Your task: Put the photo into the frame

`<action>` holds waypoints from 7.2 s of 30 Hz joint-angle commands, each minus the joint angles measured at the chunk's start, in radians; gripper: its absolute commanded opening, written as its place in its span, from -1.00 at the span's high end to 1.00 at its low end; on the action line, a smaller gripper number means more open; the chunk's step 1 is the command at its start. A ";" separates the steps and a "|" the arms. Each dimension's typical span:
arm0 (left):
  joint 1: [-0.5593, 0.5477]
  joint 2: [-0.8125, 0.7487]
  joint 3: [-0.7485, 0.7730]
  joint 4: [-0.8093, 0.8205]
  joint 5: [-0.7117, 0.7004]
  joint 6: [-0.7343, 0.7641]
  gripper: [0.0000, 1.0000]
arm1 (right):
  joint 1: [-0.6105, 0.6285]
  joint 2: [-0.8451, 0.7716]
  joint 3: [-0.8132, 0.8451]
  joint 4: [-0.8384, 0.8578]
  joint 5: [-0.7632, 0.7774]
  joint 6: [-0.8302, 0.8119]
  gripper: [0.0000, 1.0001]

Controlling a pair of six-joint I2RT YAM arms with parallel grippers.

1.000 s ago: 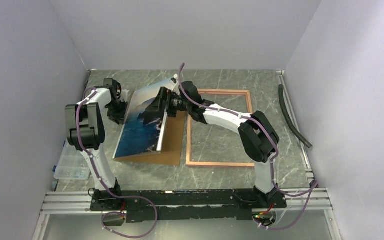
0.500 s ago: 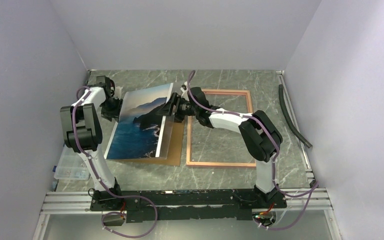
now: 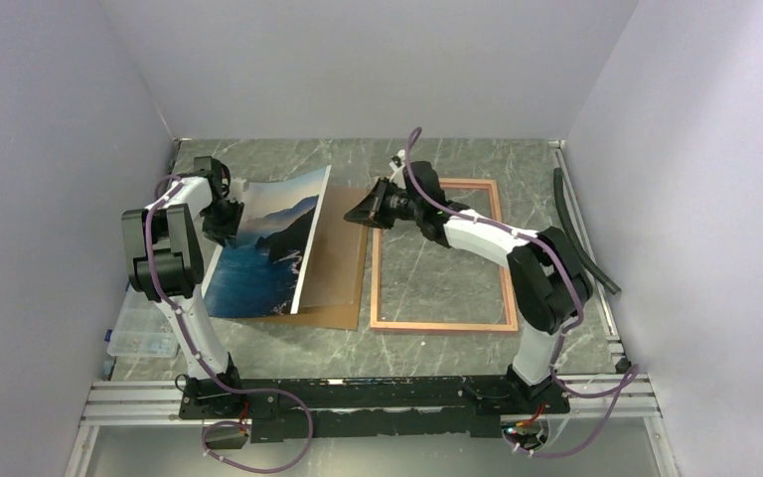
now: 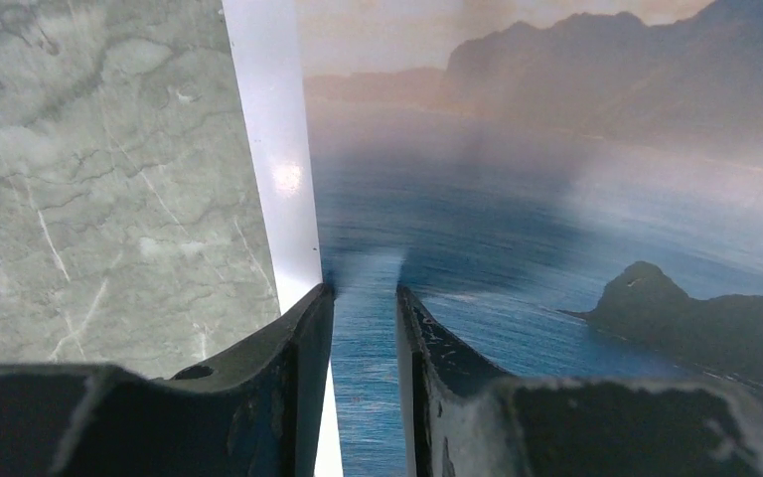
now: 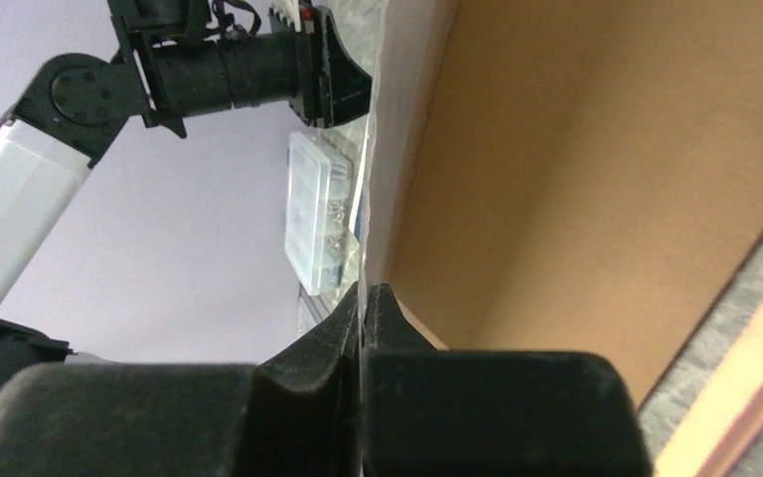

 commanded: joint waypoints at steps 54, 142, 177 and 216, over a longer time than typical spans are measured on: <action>-0.846 0.091 0.194 0.114 -0.179 -0.126 -0.30 | -0.669 -0.699 0.304 -1.128 0.138 -0.542 1.00; -0.818 0.124 0.182 0.031 0.009 -0.197 0.34 | -0.661 -0.742 0.098 -1.070 0.043 -0.485 1.00; -0.405 -0.203 0.138 -0.045 0.232 -0.332 -0.78 | -0.467 -0.620 -0.136 -0.655 -0.147 -0.304 1.00; -0.648 0.044 0.194 0.000 0.206 -0.271 -0.30 | -0.562 -0.380 -0.054 -0.859 0.094 -0.680 1.00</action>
